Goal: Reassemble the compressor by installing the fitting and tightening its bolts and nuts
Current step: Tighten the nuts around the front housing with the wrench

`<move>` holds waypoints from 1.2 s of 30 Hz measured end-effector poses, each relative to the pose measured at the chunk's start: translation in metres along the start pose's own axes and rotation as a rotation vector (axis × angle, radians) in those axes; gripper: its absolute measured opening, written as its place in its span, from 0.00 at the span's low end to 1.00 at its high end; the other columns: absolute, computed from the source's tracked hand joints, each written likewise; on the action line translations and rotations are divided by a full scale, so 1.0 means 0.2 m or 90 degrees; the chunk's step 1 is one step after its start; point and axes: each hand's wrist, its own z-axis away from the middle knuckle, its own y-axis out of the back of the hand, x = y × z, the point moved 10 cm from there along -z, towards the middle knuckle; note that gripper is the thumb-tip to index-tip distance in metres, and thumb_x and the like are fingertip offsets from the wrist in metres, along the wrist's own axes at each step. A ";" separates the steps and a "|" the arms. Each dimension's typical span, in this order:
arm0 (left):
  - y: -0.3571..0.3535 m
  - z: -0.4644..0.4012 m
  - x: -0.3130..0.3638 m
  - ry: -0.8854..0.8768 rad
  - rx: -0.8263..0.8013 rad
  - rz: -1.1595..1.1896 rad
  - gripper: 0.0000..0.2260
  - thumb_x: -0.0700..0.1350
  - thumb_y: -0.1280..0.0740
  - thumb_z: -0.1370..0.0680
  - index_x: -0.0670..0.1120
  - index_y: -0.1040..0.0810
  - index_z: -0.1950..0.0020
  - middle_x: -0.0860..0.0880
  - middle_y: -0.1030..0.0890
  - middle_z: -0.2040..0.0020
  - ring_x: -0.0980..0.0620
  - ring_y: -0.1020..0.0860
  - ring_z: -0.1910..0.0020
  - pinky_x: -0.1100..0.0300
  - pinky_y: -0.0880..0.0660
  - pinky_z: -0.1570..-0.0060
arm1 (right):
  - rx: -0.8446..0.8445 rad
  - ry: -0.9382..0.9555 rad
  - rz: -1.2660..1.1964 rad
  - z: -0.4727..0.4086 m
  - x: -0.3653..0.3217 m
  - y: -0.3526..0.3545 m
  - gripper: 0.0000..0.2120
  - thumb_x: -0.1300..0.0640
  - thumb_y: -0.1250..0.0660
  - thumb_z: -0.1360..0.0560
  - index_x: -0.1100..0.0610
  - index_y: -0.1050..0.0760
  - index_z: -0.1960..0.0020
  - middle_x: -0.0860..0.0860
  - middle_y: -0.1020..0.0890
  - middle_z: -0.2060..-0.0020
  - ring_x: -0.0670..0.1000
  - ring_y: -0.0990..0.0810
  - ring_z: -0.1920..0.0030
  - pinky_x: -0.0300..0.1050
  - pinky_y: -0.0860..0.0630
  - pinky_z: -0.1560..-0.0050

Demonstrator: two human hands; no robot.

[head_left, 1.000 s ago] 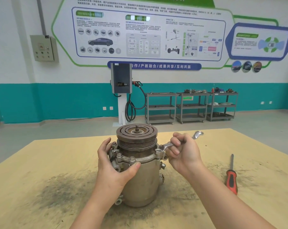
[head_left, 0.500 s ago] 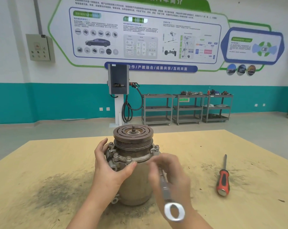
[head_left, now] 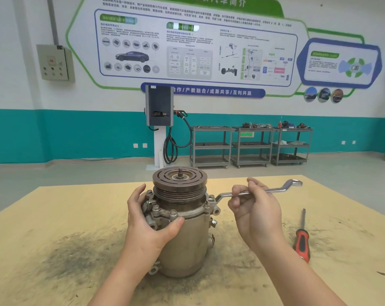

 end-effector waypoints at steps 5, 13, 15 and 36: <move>0.00 0.00 -0.01 0.005 -0.004 -0.006 0.40 0.63 0.25 0.45 0.79 0.44 0.41 0.58 0.34 0.29 0.56 0.29 0.32 0.51 0.33 0.30 | -0.054 -0.165 0.008 -0.08 0.12 -0.03 0.04 0.64 0.46 0.18 0.59 0.34 0.50 0.55 0.23 0.72 0.50 0.31 0.77 0.40 0.32 0.76; 0.01 -0.02 -0.02 -0.011 0.012 0.001 0.41 0.54 0.18 0.40 0.79 0.42 0.42 0.58 0.32 0.31 0.59 0.27 0.35 0.59 0.31 0.35 | -0.055 -0.149 -0.059 -0.08 0.17 -0.01 0.05 0.64 0.46 0.19 0.57 0.34 0.52 0.53 0.27 0.73 0.49 0.32 0.77 0.38 0.32 0.78; 0.01 -0.03 -0.04 -0.013 0.016 0.001 0.41 0.49 0.19 0.38 0.79 0.42 0.43 0.59 0.31 0.32 0.57 0.26 0.36 0.59 0.32 0.36 | -0.025 -0.096 -0.100 -0.05 0.15 0.00 0.06 0.65 0.47 0.21 0.58 0.33 0.52 0.53 0.29 0.75 0.50 0.33 0.78 0.39 0.34 0.79; -0.12 0.18 0.12 0.061 0.256 -0.257 0.54 0.61 0.20 0.43 0.47 0.41 0.24 0.42 0.30 0.31 0.43 0.37 0.30 0.38 0.40 0.32 | -0.020 -0.002 -0.037 0.05 -0.02 0.03 0.09 0.69 0.45 0.20 0.58 0.34 0.43 0.59 0.19 0.69 0.52 0.24 0.74 0.42 0.25 0.74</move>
